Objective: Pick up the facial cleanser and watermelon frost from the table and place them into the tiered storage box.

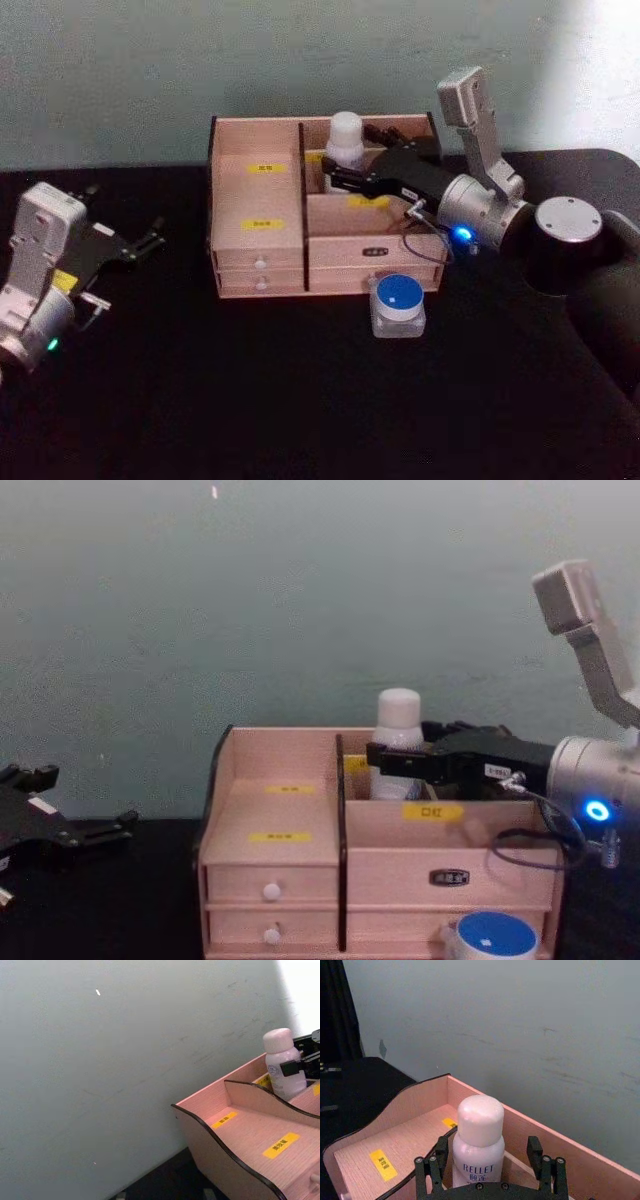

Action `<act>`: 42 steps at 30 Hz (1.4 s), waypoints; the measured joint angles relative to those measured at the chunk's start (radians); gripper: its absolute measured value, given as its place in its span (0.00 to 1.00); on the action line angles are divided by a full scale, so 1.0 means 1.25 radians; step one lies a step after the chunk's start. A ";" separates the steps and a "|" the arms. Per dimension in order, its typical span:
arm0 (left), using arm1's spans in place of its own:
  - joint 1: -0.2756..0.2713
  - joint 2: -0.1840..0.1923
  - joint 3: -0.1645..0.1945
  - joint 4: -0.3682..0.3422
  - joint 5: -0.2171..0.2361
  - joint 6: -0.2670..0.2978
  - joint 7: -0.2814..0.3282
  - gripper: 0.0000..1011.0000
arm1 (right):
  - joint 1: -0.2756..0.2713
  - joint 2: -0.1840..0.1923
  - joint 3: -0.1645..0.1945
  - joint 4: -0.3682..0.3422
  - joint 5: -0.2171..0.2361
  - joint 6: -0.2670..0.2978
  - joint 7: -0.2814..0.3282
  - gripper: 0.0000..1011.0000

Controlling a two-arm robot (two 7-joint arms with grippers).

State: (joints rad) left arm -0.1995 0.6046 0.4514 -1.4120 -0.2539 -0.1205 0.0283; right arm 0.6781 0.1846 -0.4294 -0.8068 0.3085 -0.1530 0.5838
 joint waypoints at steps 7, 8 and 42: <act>0.000 0.000 0.000 0.000 0.000 0.000 0.000 0.99 | -0.031 0.020 0.005 -0.066 -0.009 0.004 -0.012 0.99; 0.000 0.000 0.000 0.000 0.000 0.000 0.000 0.99 | -0.036 0.023 0.006 -0.076 -0.009 0.006 -0.013 0.99; 0.000 0.000 0.000 0.000 0.000 0.000 0.000 0.99 | -0.405 0.292 0.073 -0.613 0.113 0.124 -0.023 0.99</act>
State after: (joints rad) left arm -0.1995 0.6047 0.4514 -1.4120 -0.2539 -0.1205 0.0283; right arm 0.1718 0.5494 -0.3377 -1.5732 0.4491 0.0019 0.5552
